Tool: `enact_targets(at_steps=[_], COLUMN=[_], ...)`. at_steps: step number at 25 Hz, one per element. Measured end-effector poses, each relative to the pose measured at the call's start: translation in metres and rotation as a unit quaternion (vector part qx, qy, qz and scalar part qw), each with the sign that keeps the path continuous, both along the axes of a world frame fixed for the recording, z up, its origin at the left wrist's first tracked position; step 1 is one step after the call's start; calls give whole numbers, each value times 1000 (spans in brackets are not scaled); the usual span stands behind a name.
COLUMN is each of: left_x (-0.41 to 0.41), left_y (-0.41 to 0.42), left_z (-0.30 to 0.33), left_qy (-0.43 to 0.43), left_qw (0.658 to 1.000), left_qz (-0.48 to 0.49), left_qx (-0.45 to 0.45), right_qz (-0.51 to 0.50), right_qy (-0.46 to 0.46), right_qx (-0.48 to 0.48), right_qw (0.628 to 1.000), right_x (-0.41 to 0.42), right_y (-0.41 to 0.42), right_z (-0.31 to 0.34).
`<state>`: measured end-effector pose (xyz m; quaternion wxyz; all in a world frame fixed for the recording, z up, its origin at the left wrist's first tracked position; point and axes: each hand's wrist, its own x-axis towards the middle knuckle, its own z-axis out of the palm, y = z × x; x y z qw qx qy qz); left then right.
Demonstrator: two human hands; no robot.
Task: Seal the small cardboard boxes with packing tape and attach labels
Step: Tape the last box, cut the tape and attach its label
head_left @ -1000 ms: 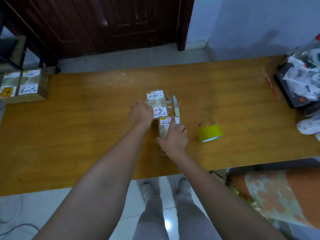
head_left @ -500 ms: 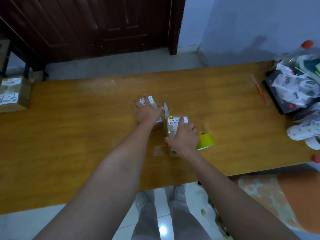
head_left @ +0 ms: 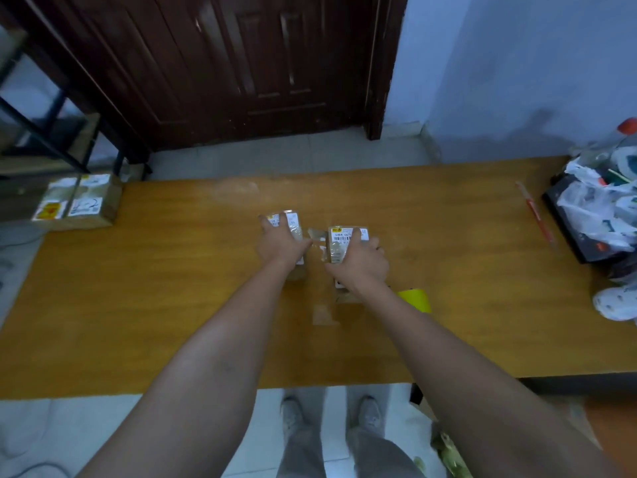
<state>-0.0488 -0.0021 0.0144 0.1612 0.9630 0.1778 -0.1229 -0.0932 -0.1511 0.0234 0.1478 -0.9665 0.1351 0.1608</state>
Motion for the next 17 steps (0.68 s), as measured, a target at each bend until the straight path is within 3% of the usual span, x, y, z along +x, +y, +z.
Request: enact_targets(at_steps=[9,17], left_x=[-14,-43], left_y=[41,134], left_z=[90,137], left_qy=[-14,-36], left_qw=[999,997], left_qz=[50,66], left_qx=[12,24], right_qz=[74,100], right_qy=[-41,-66], right_qx=[-3,7], right_qw=[996,993], right_x=[39,31], right_y=[28,133], right_z=[71,112])
